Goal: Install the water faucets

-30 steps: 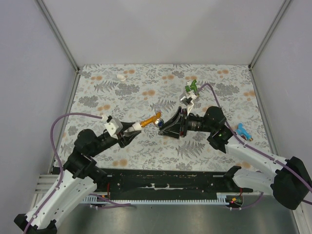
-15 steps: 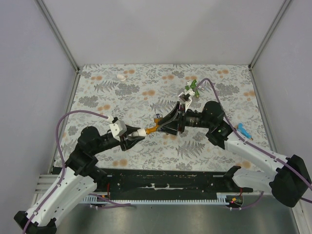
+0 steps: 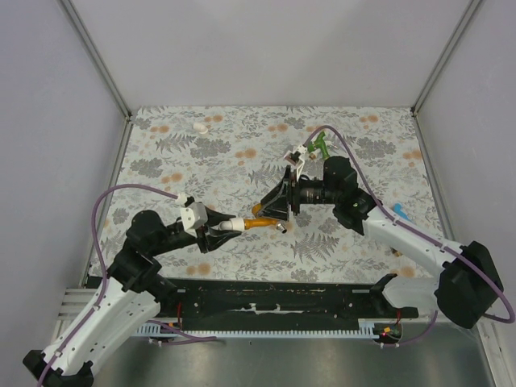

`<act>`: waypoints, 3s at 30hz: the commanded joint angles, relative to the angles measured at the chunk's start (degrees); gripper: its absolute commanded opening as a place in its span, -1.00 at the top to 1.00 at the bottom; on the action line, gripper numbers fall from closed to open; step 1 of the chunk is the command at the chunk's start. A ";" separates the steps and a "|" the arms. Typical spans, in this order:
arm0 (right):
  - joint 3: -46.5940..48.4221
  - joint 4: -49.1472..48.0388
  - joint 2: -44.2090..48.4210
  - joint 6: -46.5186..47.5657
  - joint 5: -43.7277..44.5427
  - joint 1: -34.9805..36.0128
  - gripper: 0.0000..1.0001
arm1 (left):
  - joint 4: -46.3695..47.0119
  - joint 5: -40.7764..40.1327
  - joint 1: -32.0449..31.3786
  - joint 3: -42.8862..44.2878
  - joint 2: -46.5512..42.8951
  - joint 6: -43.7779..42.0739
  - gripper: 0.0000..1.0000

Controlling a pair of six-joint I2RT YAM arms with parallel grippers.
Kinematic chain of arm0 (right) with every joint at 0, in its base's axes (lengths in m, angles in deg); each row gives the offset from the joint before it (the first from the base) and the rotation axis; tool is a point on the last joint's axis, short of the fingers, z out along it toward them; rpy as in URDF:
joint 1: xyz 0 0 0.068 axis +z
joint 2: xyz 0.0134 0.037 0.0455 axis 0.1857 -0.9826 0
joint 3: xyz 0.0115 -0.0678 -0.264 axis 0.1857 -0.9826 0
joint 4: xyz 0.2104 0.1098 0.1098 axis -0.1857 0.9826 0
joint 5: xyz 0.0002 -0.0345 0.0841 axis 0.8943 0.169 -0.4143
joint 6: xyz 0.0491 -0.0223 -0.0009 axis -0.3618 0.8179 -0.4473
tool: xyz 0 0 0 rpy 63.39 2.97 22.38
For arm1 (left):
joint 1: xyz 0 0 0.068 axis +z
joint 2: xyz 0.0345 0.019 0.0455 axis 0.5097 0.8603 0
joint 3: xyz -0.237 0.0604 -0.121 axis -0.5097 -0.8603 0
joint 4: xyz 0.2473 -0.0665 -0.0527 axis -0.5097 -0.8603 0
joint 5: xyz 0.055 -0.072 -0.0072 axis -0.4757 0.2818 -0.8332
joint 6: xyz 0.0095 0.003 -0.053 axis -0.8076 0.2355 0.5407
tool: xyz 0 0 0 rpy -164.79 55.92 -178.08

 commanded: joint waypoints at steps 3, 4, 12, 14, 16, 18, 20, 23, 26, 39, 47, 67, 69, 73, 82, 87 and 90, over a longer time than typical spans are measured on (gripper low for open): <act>2.70 6.55 5.38 12.04 -2.76 -1.01 -0.47 | 7.02 -0.93 -0.05 1.66 -1.10 2.34 0.96; 2.44 7.69 6.87 15.28 -2.59 -1.02 -0.53 | 7.29 -1.63 -0.14 1.66 -1.19 2.35 0.96; -4.58 5.78 18.12 34.37 -5.39 -1.02 -0.71 | 12.74 -4.27 -0.05 0.26 -1.89 9.37 0.96; -7.13 2.27 20.23 36.23 -6.10 -1.02 -0.73 | 14.23 -4.18 -0.14 0.08 -1.54 11.56 0.96; -9.16 -0.98 21.55 37.02 -6.19 -1.02 -0.75 | 15.82 -3.74 -0.14 0.00 -1.45 14.37 0.96; -9.95 -1.79 22.52 38.25 -6.45 -1.02 -0.76 | 17.31 -4.09 -0.05 -0.18 -1.54 17.54 0.96; -9.78 -1.53 23.31 39.22 -6.89 -1.02 -0.76 | 18.80 -4.10 -0.05 -0.53 -1.80 20.61 0.96; -9.34 -0.82 24.02 40.54 -6.45 -1.02 -0.76 | 21.00 -3.75 -0.05 -1.15 -1.72 25.10 0.96; -9.25 -1.52 24.11 40.98 -5.83 -1.02 -0.76 | 23.29 -2.61 -0.05 -1.06 -0.75 28.96 0.96; -8.81 -14.96 17.87 31.59 -9.44 -0.93 -0.64 | 31.12 0.39 -0.05 0.96 5.58 35.40 0.96; -8.37 -18.04 14.36 22.89 -8.13 -0.75 -0.29 | 32.00 1.53 -0.05 3.15 7.25 32.94 0.96; -3.54 -9.10 12.86 -2.71 -0.13 -0.75 1.00 | 21.98 2.77 -0.14 5.63 3.74 0.77 0.17; -3.28 -6.64 14.17 -0.51 1.10 -0.84 1.00 | 21.01 0.75 -0.05 4.66 2.07 -0.37 -0.40; -1.70 0.21 15.76 3.97 3.04 -0.84 1.00 | 17.41 -0.93 -0.05 4.65 1.01 -1.87 -0.65; 0.85 9.11 17.26 15.13 3.14 -0.93 1.00 | 8.89 -2.69 -0.05 5.88 1.01 -7.14 -0.68; 1.03 8.76 17.08 20.93 -2.05 -0.84 1.00 | 6.42 -1.91 -0.05 6.50 1.62 -8.20 -0.76; 1.47 9.55 16.55 24.01 -3.63 -1.02 1.00 | 6.16 2.04 -0.05 7.11 3.38 -7.06 -0.77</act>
